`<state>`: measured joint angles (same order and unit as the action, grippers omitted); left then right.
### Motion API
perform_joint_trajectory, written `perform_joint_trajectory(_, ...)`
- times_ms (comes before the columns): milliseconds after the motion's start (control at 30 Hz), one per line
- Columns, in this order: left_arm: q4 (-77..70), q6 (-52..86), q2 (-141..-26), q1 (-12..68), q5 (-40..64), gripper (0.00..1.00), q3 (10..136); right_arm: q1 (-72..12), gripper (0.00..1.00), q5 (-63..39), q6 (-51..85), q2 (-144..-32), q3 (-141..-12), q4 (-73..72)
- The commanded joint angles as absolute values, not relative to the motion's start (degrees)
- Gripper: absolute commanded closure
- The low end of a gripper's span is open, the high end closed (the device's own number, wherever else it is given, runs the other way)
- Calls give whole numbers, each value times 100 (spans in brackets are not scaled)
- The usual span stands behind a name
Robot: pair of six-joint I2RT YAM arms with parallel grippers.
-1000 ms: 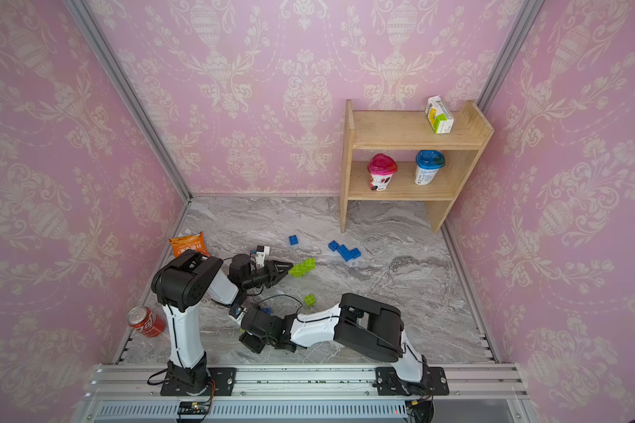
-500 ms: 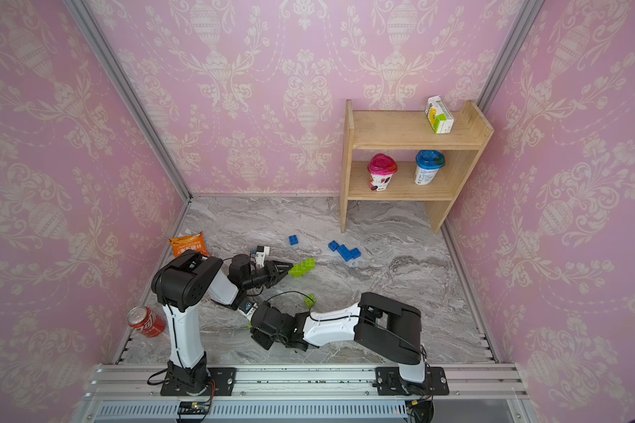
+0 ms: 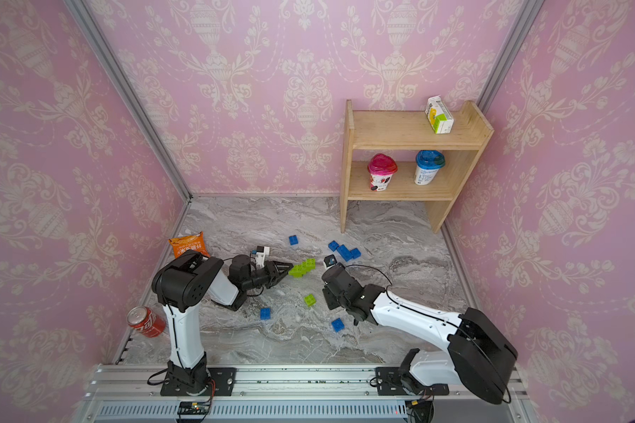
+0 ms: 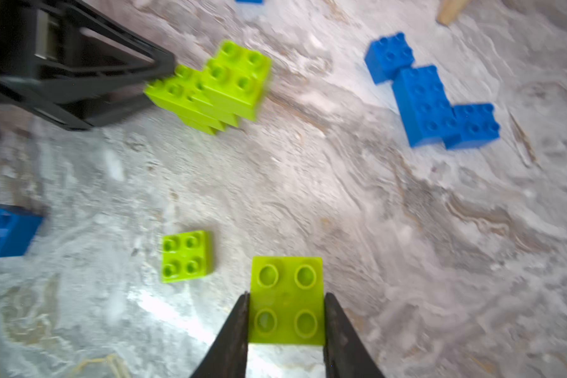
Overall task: Assemble the letter v with lego
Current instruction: Place the lego brick at the center of the board.
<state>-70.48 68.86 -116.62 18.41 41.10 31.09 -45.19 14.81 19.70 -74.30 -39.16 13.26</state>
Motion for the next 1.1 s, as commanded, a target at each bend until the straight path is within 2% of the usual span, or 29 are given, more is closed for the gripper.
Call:
perform_joint_trajectory(0, -6411, 6846, -11917, 2008, 3912, 73, 3098, -4211, 67, 1000, 1935, -7495, -3637, 1539)
perform_joint_trajectory(167, -6414, 6864, -11986, 2098, 3879, 74, 3131, -4017, 66, 574, 1838, -8054, -3556, 1107)
perform_joint_trajectory(267, -6423, 6873, -11997, 2140, 3842, 74, 3129, -4022, 62, 468, 1854, -8276, -3568, 1118)
perform_joint_trajectory(300, -6427, 6882, -12000, 2145, 3833, 74, 3128, -4019, 59, 451, 1870, -8304, -3594, 1184)
perform_joint_trajectory(400, -6406, 6882, -11983, 2154, 3836, 74, 3128, -4001, 38, 399, 1866, -8317, -3785, 1619)
perform_joint_trajectory(500, -6368, 6860, -11954, 2154, 3824, 74, 3129, -3997, 28, 502, 1855, -8225, -4076, 2229)
perform_joint_trajectory(733, -6371, 6855, -11980, 2155, 3806, 74, 3145, -3887, 34, 464, 2142, -8260, -4746, 3329)
perform_joint_trajectory(1067, -6364, 6873, -12006, 2155, 3806, 74, 3171, -3608, 41, -19, 2053, -8677, -4945, 3157)
